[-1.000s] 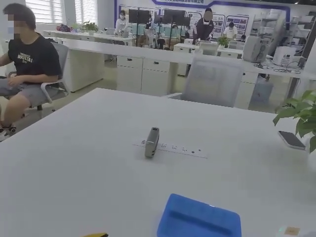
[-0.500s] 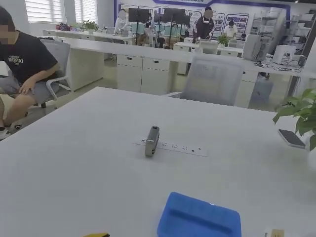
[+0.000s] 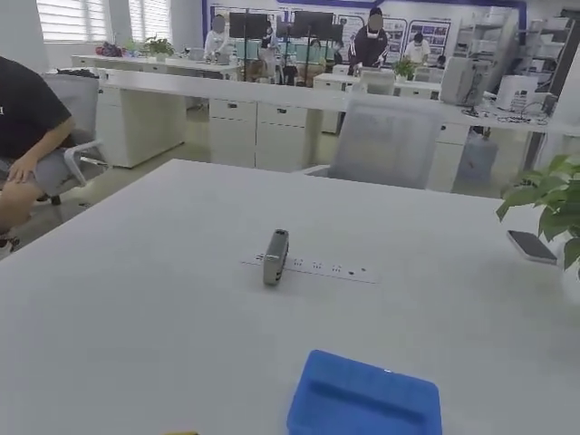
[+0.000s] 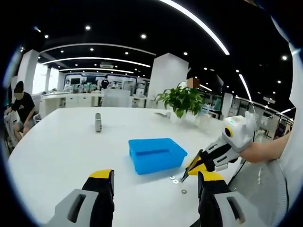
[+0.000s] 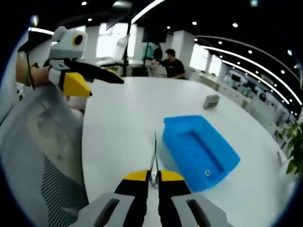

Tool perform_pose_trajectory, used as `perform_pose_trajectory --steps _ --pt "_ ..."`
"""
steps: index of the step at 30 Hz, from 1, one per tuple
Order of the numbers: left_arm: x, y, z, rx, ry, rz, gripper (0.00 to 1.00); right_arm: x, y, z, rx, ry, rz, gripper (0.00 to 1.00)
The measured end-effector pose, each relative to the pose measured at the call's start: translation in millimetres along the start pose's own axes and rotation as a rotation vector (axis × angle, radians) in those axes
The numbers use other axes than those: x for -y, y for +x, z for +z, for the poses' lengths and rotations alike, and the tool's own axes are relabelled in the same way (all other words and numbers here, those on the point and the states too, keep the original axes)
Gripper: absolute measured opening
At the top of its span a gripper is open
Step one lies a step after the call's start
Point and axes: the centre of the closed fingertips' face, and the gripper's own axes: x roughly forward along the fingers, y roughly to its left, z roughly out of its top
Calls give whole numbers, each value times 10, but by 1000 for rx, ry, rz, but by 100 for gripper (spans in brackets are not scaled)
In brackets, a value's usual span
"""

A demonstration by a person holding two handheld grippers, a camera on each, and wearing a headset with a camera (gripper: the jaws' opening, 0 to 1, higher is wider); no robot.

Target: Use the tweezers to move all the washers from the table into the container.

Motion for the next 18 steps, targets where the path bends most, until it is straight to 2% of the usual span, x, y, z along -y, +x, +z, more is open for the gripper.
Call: perform_pose_trajectory --steps 1,5,8,11,14,18 --pt "-11 -2 1 0 6 5 72 17 -25 36 31 40 -9 3" --pt "-29 -7 4 4 -2 11 72 95 -86 75 84 179 -3 3" --pt "-26 -10 5 5 -1 11 72 206 -149 111 143 337 -8 3" --pt "-30 -11 7 5 7 14 72 292 -217 124 158 352 -26 3" --pt "-40 -16 12 9 7 19 73 356 -287 139 166 407 -34 3" --pt "-28 -18 17 11 7 15 72 443 -378 181 170 446 -28 3"
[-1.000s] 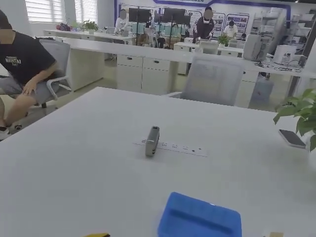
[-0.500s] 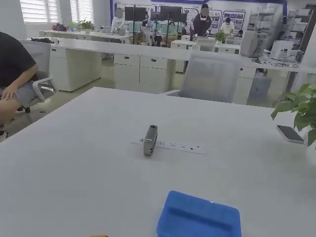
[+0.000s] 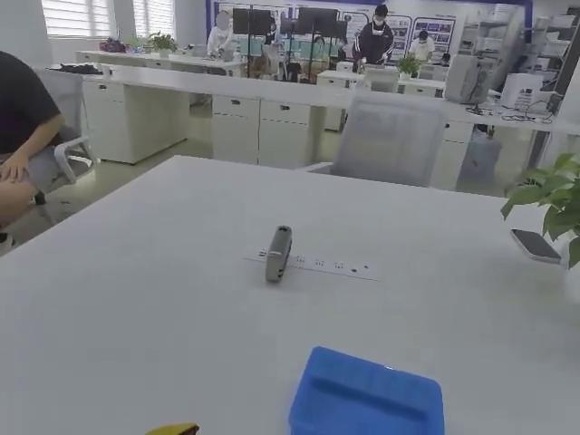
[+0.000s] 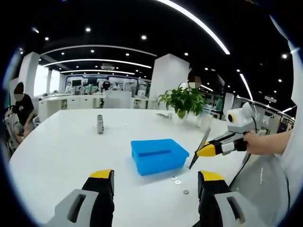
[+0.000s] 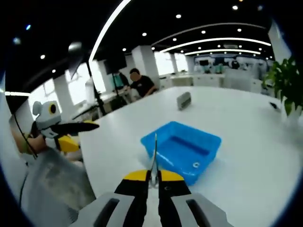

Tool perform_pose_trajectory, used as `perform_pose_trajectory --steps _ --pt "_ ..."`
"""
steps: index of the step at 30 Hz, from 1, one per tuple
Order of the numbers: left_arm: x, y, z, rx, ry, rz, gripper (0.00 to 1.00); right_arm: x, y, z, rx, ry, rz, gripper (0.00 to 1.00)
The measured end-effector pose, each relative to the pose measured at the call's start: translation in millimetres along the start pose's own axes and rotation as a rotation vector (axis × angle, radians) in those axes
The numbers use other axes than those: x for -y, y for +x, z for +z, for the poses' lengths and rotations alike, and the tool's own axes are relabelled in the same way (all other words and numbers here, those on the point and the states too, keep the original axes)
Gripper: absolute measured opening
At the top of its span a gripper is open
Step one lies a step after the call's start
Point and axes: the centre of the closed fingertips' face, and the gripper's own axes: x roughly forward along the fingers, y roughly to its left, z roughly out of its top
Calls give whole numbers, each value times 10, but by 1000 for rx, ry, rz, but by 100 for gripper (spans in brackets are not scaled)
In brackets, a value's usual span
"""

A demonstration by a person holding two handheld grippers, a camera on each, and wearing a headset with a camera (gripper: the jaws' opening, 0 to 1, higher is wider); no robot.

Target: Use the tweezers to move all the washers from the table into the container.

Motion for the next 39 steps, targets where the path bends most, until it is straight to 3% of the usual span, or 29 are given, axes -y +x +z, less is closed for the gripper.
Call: perform_pose_trajectory --steps 5,7,11,16,22,26,39 --pt "3 -1 2 0 6 -1 72 -8 -11 -25 -79 -69 13 3" --pt "-4 -3 8 4 3 0 72 -31 0 -9 -88 -84 11 3" --pt "-10 -3 7 5 0 2 72 -49 18 103 -68 -86 25 3" --pt "2 5 -7 -3 6 -4 72 90 98 334 -46 -91 14 3" --pt "-11 2 -7 -3 1 0 72 271 278 496 -15 16 63 3" --pt "-10 6 -14 -9 6 0 71 437 389 485 -29 103 54 3" --pt "-2 17 -54 -30 12 -4 71 685 659 327 -108 93 3 3"
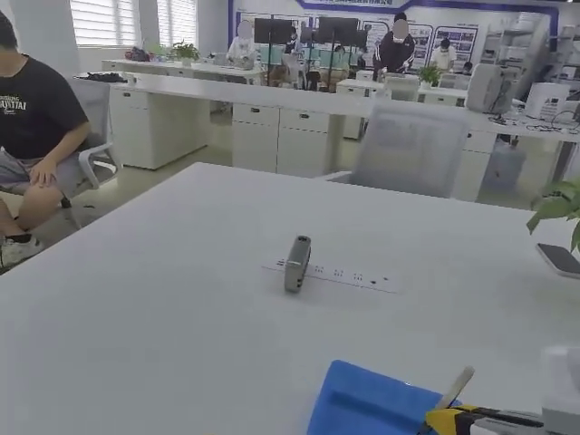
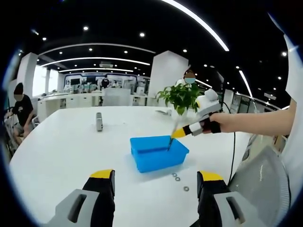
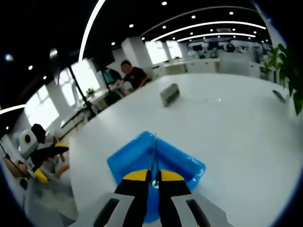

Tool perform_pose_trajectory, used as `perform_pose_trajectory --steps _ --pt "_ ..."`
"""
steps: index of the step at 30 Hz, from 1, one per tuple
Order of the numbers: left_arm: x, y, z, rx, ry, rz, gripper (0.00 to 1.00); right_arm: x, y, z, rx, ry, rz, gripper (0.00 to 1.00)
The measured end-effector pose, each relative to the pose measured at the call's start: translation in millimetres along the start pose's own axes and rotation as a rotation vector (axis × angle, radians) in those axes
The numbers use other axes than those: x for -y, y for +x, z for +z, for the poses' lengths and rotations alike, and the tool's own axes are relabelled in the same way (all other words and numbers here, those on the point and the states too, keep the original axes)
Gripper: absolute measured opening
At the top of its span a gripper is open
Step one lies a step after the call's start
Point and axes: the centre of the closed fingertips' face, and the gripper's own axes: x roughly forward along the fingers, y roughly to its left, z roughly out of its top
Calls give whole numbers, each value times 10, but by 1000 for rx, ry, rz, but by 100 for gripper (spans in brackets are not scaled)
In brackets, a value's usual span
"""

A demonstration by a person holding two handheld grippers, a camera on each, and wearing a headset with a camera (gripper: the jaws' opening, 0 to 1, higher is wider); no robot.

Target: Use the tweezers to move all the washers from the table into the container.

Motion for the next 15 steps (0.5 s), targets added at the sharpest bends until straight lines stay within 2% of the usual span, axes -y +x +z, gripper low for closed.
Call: perform_pose_trajectory --steps 7,11,13,15 --pt "7 -1 -7 -4 2 -1 71 3 88 -62 -31 -22 -14 3" --pt "5 -4 -5 -3 0 0 71 63 142 -106 -46 -35 -28 3" --pt "9 -4 -1 -1 -5 -2 71 -8 141 -129 -53 -50 -34 3" --pt "24 -1 1 -1 -7 -8 70 10 141 -123 -51 -58 -33 3"
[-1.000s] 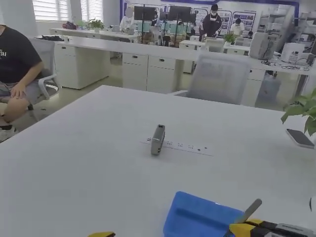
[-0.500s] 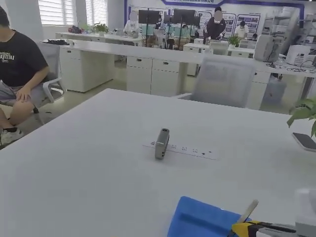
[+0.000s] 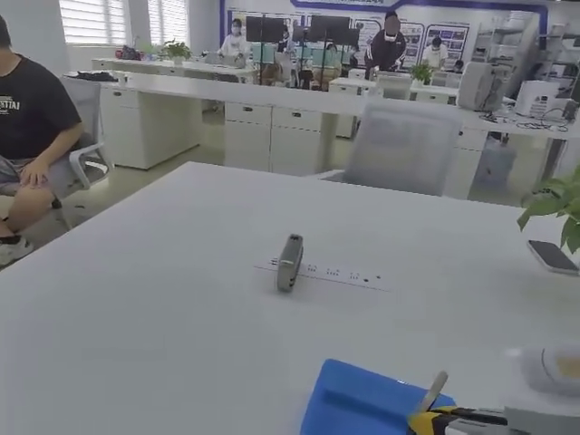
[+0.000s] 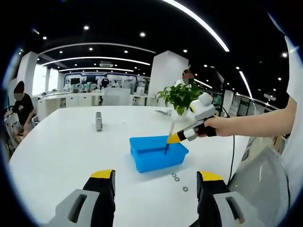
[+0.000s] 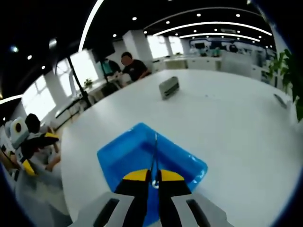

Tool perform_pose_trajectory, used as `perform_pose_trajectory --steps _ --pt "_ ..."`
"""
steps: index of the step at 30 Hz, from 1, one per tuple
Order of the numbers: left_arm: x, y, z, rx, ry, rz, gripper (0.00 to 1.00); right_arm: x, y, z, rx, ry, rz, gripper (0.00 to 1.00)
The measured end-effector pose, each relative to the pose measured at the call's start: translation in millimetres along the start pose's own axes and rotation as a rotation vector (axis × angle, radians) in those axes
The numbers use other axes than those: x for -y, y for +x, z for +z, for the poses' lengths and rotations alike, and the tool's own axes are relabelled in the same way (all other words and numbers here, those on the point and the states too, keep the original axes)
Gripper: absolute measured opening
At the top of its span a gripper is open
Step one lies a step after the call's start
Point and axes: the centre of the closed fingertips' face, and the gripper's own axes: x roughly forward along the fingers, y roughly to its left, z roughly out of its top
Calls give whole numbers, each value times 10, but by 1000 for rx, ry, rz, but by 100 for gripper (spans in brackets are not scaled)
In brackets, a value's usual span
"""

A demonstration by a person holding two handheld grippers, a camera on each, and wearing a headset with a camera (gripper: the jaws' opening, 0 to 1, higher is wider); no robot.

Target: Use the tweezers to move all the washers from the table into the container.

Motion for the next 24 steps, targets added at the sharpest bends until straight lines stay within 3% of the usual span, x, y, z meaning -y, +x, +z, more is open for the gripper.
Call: perform_pose_trajectory --steps 2,8,12,19,24 --pt "20 7 -8 -6 7 -8 70 31 -5 23 18 -18 -9 4" --pt "50 12 -16 -12 14 -22 69 42 -45 24 51 21 -18 4" --pt "47 5 4 -1 2 -26 68 23 -141 127 118 64 -14 4" --pt "81 6 7 1 -1 -46 67 -149 -384 243 180 84 6 4" --pt "73 1 8 2 -4 -44 66 -317 -473 238 192 67 33 4"
